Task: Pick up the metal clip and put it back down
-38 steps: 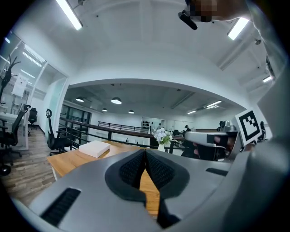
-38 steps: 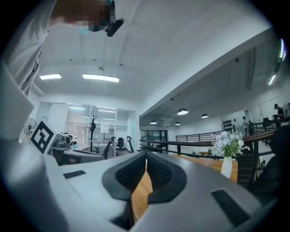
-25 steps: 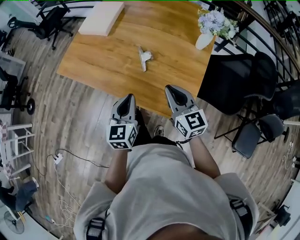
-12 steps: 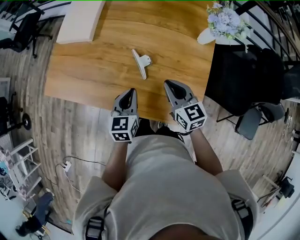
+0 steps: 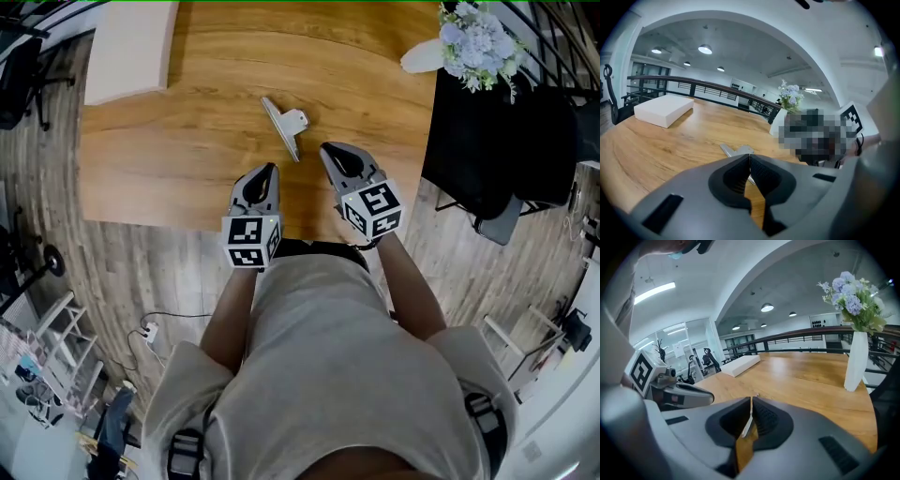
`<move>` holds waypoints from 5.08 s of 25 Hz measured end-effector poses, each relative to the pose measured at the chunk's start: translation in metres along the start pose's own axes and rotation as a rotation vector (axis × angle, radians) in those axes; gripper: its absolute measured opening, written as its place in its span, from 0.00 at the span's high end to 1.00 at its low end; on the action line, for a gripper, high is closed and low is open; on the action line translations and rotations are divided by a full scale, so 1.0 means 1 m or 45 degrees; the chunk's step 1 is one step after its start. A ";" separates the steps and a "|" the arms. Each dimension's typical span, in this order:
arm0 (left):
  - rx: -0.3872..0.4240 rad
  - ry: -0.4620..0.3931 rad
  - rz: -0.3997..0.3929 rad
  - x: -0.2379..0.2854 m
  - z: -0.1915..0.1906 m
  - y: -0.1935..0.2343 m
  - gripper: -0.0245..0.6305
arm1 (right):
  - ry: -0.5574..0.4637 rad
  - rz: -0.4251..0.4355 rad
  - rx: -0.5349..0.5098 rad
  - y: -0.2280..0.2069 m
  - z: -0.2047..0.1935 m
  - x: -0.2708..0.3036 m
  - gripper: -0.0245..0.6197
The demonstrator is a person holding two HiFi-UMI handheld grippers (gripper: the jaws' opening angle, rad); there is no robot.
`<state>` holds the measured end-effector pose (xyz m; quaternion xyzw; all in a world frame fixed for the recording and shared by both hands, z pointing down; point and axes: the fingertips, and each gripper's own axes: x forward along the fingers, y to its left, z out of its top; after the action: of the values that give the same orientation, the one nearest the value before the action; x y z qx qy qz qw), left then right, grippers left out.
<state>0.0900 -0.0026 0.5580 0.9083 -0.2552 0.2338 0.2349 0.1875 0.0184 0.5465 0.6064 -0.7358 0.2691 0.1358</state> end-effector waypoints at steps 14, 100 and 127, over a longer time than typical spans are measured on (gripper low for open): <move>0.007 0.171 -0.045 0.042 -0.023 0.044 0.93 | 0.183 0.017 0.139 -0.028 -0.031 0.064 0.71; 0.420 -0.512 -0.183 -0.032 0.192 -0.194 0.93 | -0.761 -0.295 -0.206 -0.052 0.161 -0.261 0.92; 0.130 -0.634 0.510 -0.199 0.141 -0.003 0.93 | -0.655 0.479 -0.324 0.140 0.198 -0.111 0.92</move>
<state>-0.0166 -0.0067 0.3390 0.8799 -0.4666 0.0587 0.0687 0.1025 0.0153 0.2932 0.4864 -0.8725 0.0338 -0.0317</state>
